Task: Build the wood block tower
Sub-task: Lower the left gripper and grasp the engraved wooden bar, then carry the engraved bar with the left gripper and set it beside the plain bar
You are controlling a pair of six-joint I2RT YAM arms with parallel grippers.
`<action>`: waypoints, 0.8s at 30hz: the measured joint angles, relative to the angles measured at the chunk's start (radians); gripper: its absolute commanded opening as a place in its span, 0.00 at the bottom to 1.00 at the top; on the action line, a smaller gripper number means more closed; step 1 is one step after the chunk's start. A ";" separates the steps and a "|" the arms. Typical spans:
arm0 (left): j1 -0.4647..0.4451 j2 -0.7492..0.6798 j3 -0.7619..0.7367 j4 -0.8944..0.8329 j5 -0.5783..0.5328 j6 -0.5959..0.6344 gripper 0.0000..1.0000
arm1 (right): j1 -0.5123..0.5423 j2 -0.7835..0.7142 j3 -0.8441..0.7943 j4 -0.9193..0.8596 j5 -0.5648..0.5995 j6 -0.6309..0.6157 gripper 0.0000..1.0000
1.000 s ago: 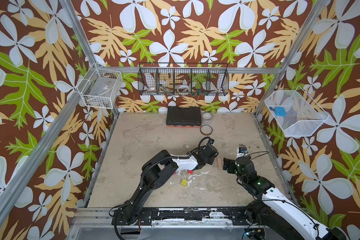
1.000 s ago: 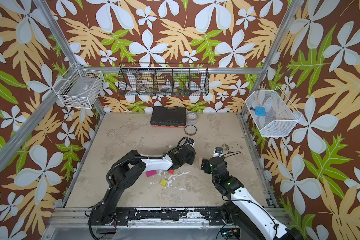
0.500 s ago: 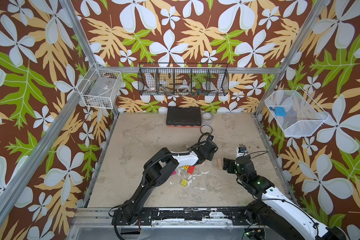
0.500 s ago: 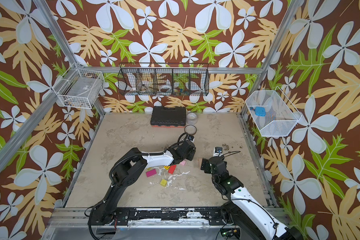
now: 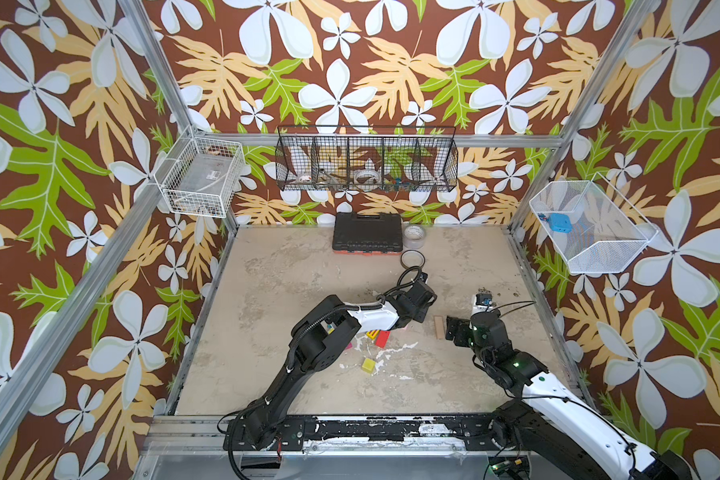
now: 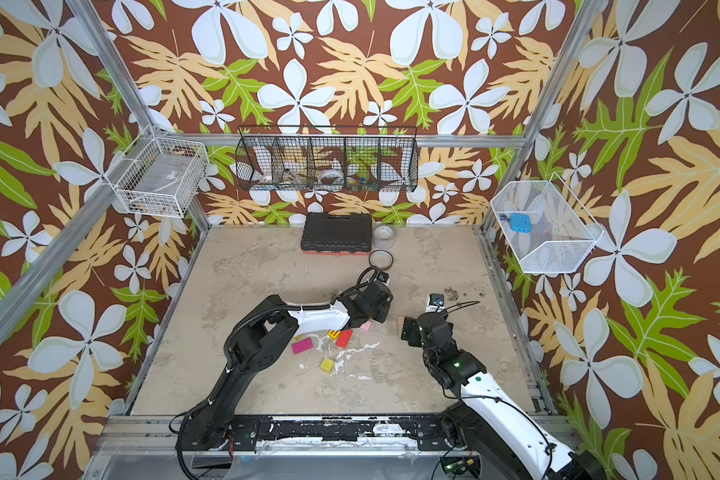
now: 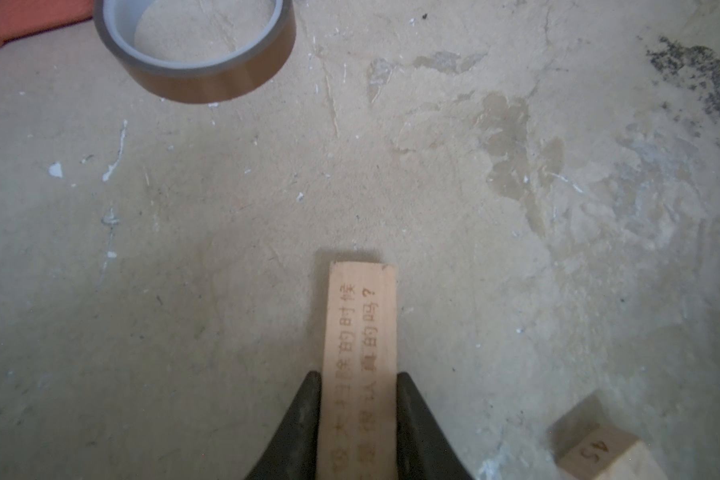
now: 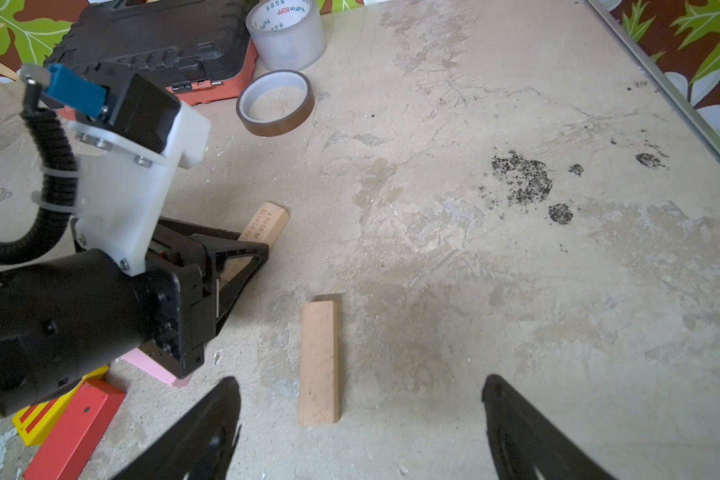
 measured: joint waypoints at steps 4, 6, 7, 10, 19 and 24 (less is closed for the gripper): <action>-0.006 -0.057 -0.083 0.004 0.030 -0.075 0.24 | 0.000 0.002 0.000 0.000 0.000 0.000 0.90; -0.011 -0.090 -0.133 0.016 0.045 -0.114 0.23 | 0.000 0.004 0.000 0.000 0.000 0.000 0.90; -0.018 -0.106 -0.157 0.023 0.050 -0.132 0.23 | 0.000 0.004 0.000 0.000 0.000 0.000 0.90; -0.053 -0.157 -0.226 0.031 0.050 -0.192 0.23 | 0.000 0.003 0.000 -0.001 0.000 0.000 0.90; -0.146 -0.229 -0.301 0.035 0.003 -0.349 0.22 | -0.001 -0.016 -0.003 -0.008 0.000 0.010 0.89; -0.147 -0.222 -0.279 0.039 -0.013 -0.388 0.20 | -0.077 -0.019 -0.022 -0.007 -0.032 0.023 0.76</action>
